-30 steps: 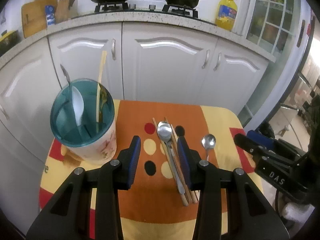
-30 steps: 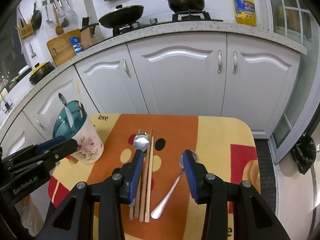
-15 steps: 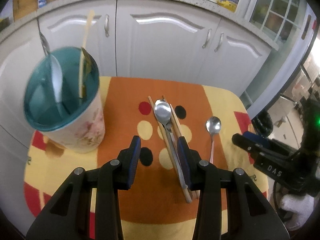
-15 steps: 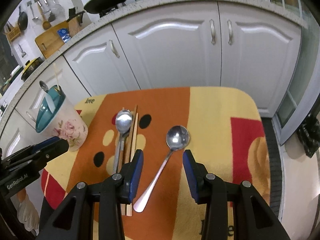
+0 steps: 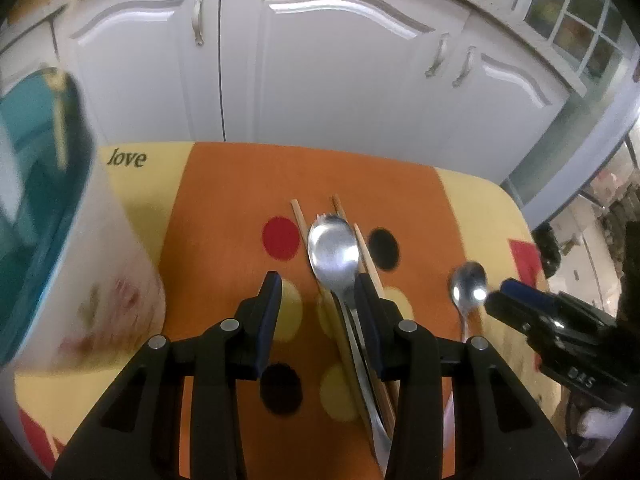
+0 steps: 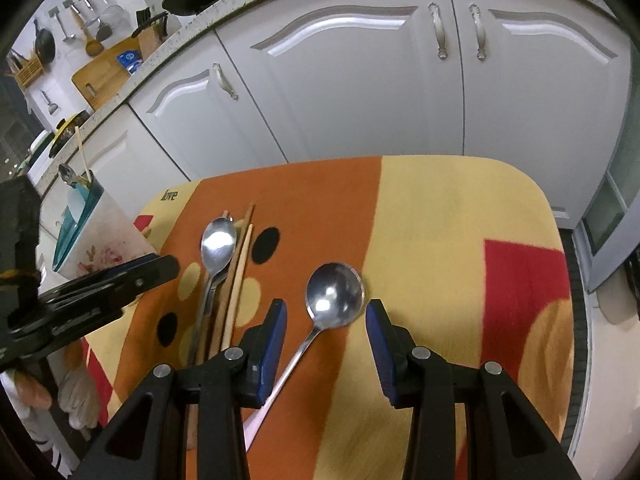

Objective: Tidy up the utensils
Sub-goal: 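Lower the right gripper onto the large metal spoon and close on it, then close the left gripper on a fork and spoon while the right gripper holds its spoon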

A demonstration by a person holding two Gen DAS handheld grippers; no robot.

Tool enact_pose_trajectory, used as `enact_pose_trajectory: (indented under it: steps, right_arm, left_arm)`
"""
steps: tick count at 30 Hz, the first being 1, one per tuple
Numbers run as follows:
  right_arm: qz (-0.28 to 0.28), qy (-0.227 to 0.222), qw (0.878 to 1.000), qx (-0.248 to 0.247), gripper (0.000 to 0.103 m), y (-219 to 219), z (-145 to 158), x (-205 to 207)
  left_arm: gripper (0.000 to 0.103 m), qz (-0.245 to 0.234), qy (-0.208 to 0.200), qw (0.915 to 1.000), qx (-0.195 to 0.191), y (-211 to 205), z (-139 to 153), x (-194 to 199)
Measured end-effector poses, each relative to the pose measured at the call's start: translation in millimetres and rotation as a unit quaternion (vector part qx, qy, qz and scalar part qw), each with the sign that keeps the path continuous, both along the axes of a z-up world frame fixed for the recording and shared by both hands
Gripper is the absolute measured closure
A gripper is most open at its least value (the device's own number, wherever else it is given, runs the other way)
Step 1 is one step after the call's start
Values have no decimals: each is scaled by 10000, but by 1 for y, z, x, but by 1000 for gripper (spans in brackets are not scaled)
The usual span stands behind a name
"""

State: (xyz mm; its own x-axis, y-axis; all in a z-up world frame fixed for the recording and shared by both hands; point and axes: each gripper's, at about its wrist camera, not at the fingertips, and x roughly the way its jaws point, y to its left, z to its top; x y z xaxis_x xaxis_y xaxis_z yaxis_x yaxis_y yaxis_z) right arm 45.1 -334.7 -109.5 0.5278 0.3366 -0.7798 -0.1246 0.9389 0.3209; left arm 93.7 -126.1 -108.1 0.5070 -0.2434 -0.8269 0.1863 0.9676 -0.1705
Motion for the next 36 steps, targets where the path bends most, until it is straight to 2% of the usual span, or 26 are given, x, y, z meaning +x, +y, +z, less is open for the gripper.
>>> enact_pose_trajectory:
  steps: [5, 13, 15, 17, 19, 21, 23, 28, 36]
  right_arm:
    - [213, -63, 9997, 73, 64, -5, -7, 15]
    - [529, -40, 9982, 280, 64, -8, -22, 29]
    - [581, -112, 9975, 376, 64, -8, -23, 29]
    - [630, -102, 9963, 569, 64, -8, -26, 31]
    - [628, -133, 9960, 623, 74, -8, -29, 32]
    - [604, -121, 9963, 597, 93, -10, -30, 31]
    - [613, -120, 9960, 641, 98, -11, -29, 29]
    - [722, -260, 9960, 450, 99, -5, -16, 15]
    - [627, -520, 9959, 390, 100, -3, 10, -3]
  left_arm:
    - [66, 114, 110, 9999, 4, -2, -12, 24]
    - [67, 81, 250, 9997, 9, -6, -21, 36]
    - [72, 19, 305, 9995, -28, -7, -23, 34]
    - [82, -53, 331, 9994, -61, -10, -24, 34]
    - [87, -54, 302, 9995, -47, -10, -22, 32]
    - [93, -50, 297, 9995, -136, -8, -21, 32]
    - [99, -131, 340, 9990, -259, -7, -18, 30]
    - [103, -357, 205, 9991, -109, -12, -8, 16]
    - [103, -398, 3, 9986, -361, 2, 20, -7]
